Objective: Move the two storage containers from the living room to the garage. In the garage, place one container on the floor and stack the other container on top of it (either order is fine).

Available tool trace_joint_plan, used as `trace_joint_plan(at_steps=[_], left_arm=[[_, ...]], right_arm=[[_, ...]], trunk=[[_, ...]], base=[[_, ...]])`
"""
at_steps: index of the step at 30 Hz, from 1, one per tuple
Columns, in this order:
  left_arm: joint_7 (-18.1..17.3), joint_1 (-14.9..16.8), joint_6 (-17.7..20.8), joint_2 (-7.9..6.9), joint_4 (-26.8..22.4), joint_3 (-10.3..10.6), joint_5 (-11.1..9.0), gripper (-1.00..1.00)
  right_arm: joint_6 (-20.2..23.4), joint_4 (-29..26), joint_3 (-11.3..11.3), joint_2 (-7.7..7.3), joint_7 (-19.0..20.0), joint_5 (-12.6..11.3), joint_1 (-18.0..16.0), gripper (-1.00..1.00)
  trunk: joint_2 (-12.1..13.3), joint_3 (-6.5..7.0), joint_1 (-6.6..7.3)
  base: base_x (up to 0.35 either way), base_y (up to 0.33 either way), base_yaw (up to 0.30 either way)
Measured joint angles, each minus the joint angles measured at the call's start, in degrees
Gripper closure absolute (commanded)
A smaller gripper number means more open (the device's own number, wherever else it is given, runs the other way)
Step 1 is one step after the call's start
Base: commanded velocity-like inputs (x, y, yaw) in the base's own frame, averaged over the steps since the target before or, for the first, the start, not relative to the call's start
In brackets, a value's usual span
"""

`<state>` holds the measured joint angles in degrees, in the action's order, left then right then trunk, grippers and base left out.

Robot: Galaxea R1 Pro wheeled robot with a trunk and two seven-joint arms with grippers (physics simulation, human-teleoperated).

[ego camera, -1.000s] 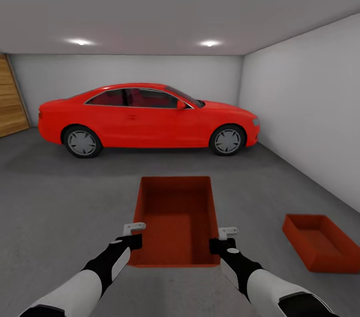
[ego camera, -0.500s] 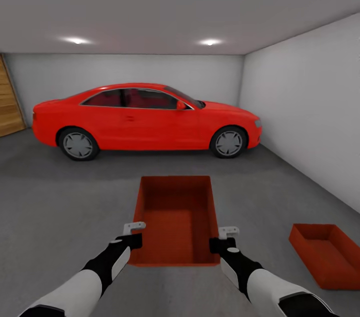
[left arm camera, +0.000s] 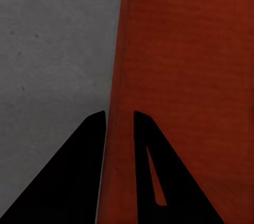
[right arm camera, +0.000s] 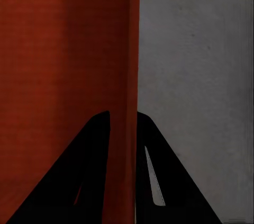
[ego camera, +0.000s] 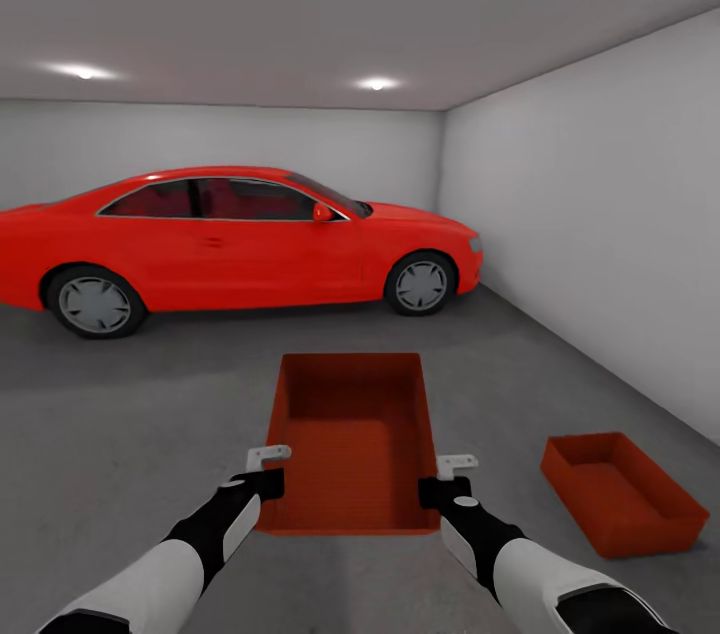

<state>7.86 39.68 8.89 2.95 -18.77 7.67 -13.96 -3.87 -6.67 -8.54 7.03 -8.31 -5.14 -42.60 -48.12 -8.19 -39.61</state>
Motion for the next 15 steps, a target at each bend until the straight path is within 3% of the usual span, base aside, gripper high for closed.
trace_joint_plan(at_steps=[15], left_arm=[[0.0, 0.0, -0.03, 0.0, 0.03, -0.01, -0.03, 1.0]], right_arm=[[0.0, 0.0, -0.05, 0.0, 0.0, -0.03, 0.0, 1.0]], trunk=[[0.0, 0.0, 0.0]], base=[[0.007, 0.0, -0.287]])
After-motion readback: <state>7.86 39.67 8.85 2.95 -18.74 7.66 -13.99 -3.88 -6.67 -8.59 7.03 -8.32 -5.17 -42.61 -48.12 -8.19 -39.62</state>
